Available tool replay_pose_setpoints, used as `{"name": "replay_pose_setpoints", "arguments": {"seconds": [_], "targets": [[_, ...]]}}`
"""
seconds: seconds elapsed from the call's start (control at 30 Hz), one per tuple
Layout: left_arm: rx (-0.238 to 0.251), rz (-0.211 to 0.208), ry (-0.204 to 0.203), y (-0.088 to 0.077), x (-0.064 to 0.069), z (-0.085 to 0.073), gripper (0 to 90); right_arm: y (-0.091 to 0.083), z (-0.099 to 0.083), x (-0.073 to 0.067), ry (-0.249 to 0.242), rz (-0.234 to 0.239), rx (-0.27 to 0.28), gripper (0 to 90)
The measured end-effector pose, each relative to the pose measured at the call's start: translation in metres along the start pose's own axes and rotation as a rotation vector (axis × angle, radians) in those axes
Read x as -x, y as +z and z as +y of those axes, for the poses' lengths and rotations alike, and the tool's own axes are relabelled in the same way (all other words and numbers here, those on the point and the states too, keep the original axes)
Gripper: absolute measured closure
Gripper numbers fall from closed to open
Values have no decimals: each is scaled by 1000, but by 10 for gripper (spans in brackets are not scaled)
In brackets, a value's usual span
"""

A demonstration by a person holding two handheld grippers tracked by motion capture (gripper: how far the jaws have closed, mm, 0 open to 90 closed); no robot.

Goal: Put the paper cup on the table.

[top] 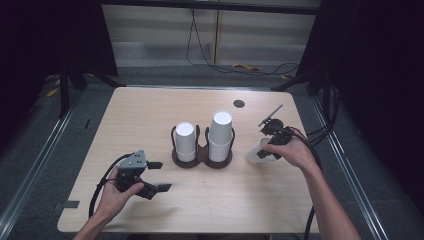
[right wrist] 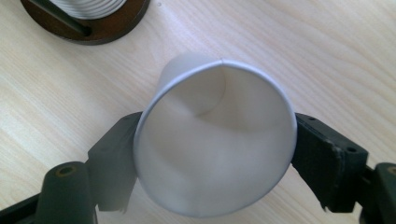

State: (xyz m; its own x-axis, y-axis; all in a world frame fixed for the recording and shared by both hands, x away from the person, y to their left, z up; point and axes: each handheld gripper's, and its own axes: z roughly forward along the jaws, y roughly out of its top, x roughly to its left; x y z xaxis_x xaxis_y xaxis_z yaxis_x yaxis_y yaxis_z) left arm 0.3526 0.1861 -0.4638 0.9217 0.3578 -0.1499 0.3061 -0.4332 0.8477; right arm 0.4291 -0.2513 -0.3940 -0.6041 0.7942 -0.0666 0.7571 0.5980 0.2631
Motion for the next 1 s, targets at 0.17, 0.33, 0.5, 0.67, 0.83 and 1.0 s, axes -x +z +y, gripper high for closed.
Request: {"name": "replay_pose_setpoints", "arguments": {"seconds": [0.17, 0.33, 0.5, 0.67, 0.83, 1.0], "targets": [[0, 0, -6, 0, 0, 0, 159, 2, 5, -2, -1, 4, -10, 209], [-2, 0, -1, 0, 0, 0, 159, 6, 13, -3, -3, -6, -9, 204], [2, 1, -3, 0, 0, -1, 159, 11, 21, -5, 0, -3, 2, 193], [3, 1, -3, -1, -1, -1, 159, 17, 26, -9, -6, -8, 7, 183], [-4, 3, 1, -1, -2, -1, 159, 18, 26, -9, 4, -2, 23, 176], [1, -1, -6, 0, -1, -1, 159, 19, 24, -9, 20, 10, 49, 156]]}}
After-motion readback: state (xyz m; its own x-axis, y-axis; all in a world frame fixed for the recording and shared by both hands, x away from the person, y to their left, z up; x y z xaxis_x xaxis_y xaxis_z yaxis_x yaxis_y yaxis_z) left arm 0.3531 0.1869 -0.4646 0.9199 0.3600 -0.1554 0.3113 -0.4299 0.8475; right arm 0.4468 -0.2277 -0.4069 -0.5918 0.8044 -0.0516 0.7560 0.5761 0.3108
